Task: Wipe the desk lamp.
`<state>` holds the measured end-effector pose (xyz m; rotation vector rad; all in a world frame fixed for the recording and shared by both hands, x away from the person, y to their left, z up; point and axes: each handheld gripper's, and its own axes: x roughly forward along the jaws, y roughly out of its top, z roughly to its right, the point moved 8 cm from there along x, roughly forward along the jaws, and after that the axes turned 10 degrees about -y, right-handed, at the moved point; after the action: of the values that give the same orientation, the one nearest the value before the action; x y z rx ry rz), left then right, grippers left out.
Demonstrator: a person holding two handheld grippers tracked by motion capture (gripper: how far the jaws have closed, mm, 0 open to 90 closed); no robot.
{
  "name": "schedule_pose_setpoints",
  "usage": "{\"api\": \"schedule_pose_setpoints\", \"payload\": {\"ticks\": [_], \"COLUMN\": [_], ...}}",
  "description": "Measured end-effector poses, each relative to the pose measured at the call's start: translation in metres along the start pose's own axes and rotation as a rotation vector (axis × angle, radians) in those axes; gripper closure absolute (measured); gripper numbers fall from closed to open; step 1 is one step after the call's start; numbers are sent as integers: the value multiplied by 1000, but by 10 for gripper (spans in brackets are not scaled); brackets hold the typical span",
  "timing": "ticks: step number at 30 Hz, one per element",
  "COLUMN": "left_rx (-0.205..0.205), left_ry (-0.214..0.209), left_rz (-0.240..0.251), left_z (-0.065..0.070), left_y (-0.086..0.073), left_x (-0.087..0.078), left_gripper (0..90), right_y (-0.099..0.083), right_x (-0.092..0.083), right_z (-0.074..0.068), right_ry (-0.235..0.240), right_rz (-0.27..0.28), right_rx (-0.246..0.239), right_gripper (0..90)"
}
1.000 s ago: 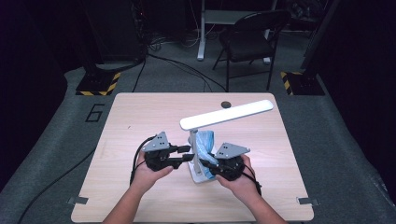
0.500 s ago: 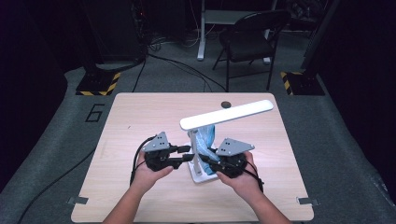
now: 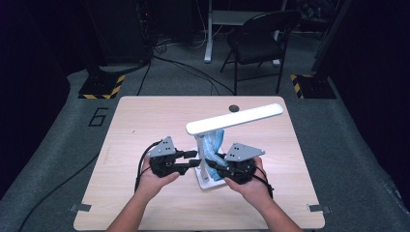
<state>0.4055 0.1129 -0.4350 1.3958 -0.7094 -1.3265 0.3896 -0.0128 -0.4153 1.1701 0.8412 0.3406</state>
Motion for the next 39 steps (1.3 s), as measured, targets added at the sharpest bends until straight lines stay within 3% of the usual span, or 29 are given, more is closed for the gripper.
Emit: {"api": "schedule_pose_setpoints", "payload": {"ticks": [11,17,21,39], "left_rx": [1,-11,-4,14], "left_ry": [-8,-9,-7,-4], "left_rz": [-1,6,5,14], "left_z": [0,0,-1,0], "left_y": [0,0,0,7], "left_x": [0,1,0,-2], "left_gripper": [624,624,625,624], "right_y": [-23,-13,2,44], "right_x": [10,4,-1,-18], "right_z": [-3,-3,1,7], "right_ry": [-6,-11,-9,-19], "right_rz": [-69,-72,-31,28], "right_rx": [-15,-19,-28,-74], "right_gripper": [707,707,707,707]}}
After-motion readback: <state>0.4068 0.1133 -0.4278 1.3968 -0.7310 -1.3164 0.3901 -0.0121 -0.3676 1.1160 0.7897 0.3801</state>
